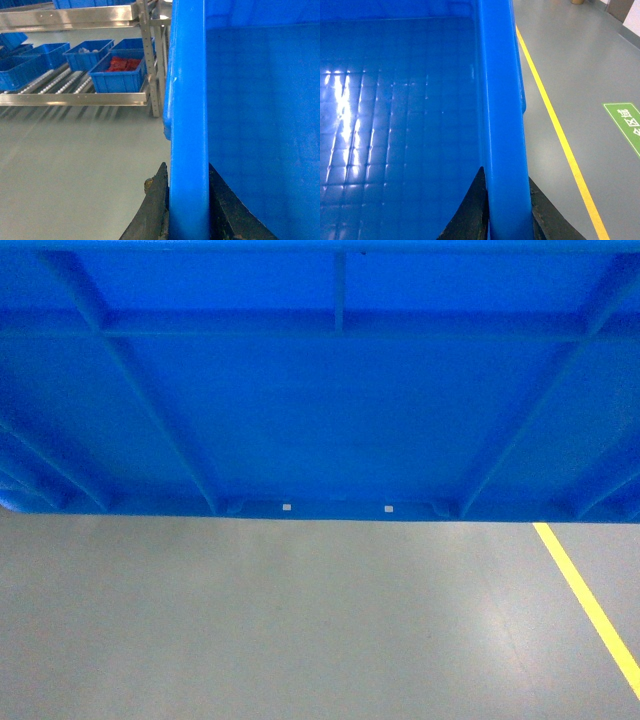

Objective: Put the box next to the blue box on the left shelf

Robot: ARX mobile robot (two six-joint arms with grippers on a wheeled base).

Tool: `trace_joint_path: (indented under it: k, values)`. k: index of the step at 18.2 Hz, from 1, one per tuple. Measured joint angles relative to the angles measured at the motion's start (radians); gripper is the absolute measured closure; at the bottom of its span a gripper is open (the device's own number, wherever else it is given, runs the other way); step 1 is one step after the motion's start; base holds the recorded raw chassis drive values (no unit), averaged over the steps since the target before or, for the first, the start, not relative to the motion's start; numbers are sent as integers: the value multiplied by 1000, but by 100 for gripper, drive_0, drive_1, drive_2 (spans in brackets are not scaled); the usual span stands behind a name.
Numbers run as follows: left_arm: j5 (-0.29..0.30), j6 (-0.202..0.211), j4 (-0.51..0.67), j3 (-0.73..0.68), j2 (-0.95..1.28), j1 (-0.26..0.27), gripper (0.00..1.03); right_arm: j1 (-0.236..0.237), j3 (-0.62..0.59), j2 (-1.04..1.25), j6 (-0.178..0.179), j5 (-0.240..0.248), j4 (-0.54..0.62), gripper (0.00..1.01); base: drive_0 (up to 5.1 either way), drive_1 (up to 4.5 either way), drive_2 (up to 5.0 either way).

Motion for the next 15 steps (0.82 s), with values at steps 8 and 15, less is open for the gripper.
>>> trace_joint_path:
  k: [8,15]
  values:
    - [0,0,2,0,1,0,91,0,0,0,0,0,0,91,-4,415,-422]
    - [1,0,1,0,0,0,91,0,0,0,0,0,-1,91,-2,418,-422]
